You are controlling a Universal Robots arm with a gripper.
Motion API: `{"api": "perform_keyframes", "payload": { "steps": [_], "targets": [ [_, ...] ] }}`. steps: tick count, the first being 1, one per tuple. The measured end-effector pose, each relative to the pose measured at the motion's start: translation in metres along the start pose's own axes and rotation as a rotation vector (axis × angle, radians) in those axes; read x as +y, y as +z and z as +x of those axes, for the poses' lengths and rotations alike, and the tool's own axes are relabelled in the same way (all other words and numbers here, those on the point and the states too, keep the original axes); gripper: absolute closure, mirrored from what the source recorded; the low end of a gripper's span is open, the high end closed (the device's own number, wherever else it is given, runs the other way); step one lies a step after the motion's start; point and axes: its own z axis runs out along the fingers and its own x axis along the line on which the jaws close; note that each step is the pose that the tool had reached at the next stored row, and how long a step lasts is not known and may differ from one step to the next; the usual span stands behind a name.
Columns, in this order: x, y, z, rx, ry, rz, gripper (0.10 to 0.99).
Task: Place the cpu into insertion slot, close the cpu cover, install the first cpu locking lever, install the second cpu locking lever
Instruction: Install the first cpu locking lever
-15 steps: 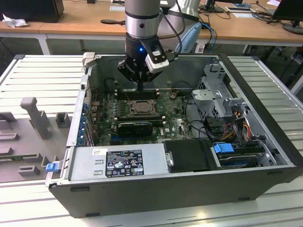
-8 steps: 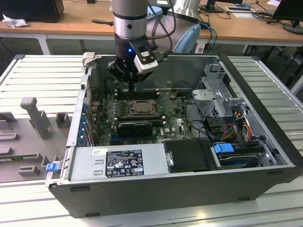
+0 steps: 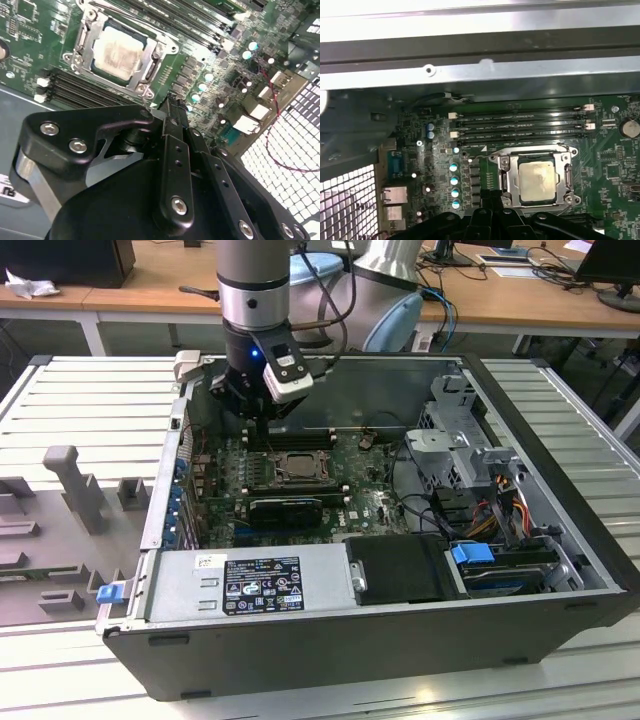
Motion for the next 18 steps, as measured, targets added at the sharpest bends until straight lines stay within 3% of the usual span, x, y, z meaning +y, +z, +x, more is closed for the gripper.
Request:
{"api": "perform_keyframes", "payload": {
  "steps": [5, 18],
  "targets": [
    [0.0005, 0.0043, 0.0149, 0.0002, -0.007, 0.0, 0.98],
    [0.0249, 0.0108, 0.0215, 0.0006, -0.023, -0.001, 0.98]
  ]
}}
